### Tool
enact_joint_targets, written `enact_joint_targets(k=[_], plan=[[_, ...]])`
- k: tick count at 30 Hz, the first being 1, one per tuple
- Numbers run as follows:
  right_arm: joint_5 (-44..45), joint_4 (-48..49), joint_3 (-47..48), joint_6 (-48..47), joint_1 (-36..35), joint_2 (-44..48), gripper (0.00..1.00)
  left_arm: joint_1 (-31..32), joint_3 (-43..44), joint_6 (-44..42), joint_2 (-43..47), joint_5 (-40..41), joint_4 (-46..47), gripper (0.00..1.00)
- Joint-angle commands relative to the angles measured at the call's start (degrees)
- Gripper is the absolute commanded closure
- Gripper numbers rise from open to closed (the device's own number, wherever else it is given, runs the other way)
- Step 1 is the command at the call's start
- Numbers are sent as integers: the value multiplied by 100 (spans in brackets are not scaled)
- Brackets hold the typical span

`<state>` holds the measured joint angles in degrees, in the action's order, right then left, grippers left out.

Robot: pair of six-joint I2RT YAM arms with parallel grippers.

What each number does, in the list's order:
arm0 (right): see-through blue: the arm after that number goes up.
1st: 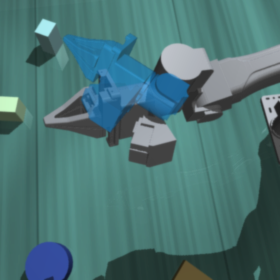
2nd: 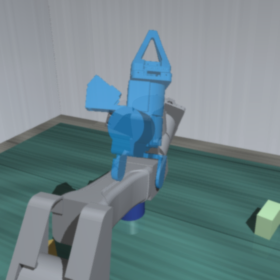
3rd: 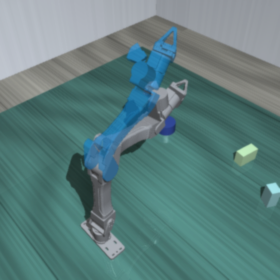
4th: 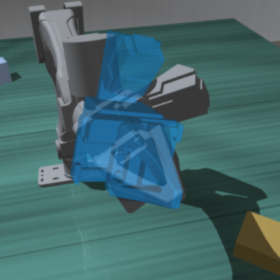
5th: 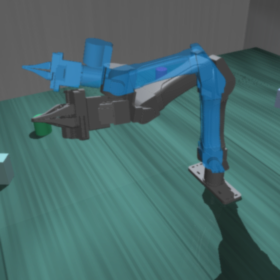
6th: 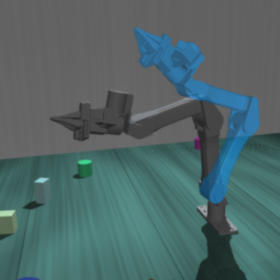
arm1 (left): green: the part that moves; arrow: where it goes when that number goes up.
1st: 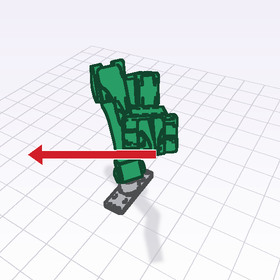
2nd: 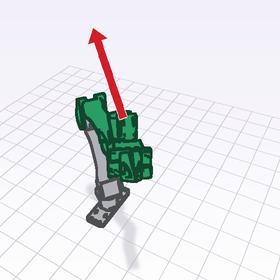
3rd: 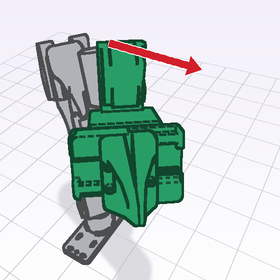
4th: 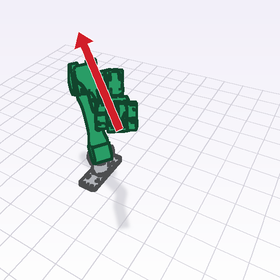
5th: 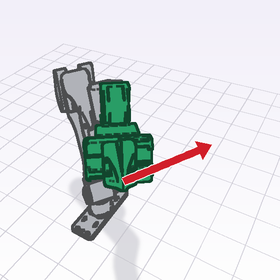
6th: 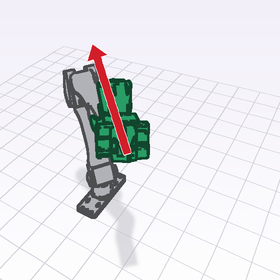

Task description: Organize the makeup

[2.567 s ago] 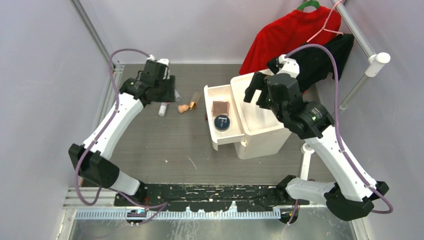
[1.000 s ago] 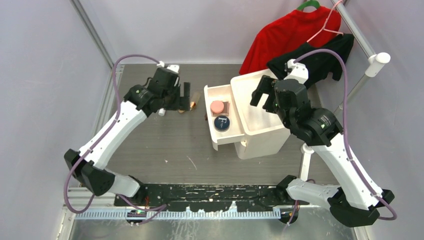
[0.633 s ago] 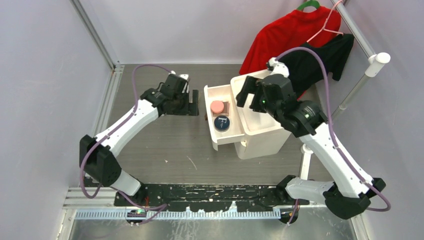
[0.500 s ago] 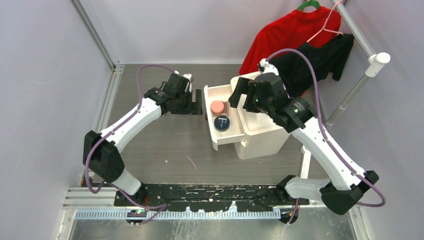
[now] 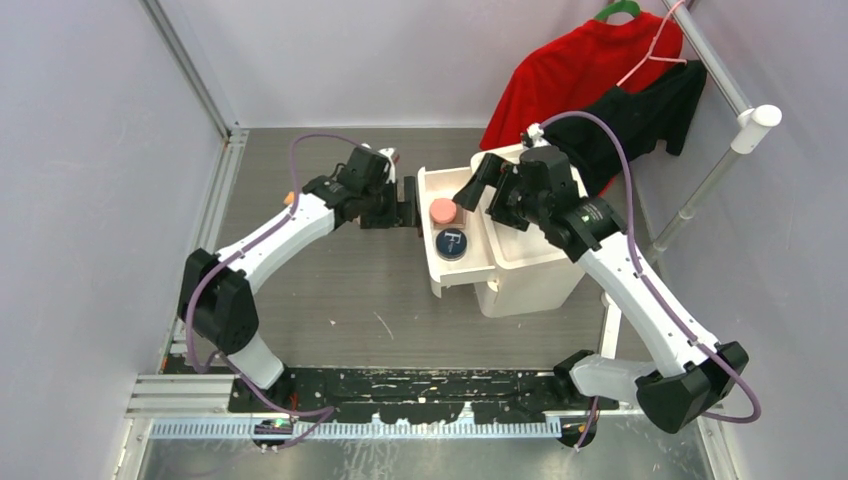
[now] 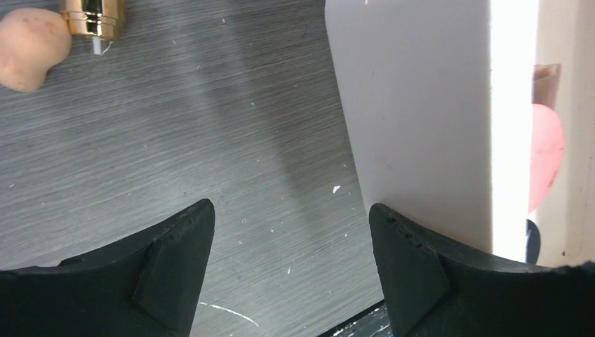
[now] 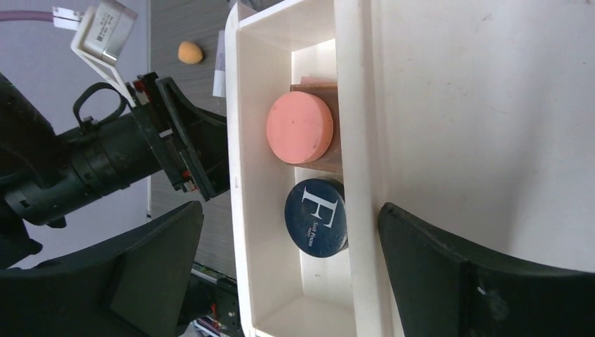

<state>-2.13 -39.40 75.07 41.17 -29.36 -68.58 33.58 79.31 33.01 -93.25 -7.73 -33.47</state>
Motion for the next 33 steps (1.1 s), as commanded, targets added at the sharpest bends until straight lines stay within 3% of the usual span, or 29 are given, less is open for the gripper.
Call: enact_joint_targets(k=[1, 17, 24, 29, 33], plan=[[-703, 536, -134, 408, -8, 113, 0, 369, 409, 322, -254, -673, 794, 17], [-859, 630, -225, 550, -1, 209, 0, 1316, 240, 1201, 18, -587, 1448, 19], [-886, 644, -308, 612, -2, 211, 0, 1319, 431, 1304, 252, -33, 895, 20], [-829, 597, -302, 562, -4, 265, 0, 1038, 344, 825, 776, 401, 96, 14], [-824, 606, -312, 543, -3, 261, 0, 802, -142, 627, 1276, 243, 140, 9]])
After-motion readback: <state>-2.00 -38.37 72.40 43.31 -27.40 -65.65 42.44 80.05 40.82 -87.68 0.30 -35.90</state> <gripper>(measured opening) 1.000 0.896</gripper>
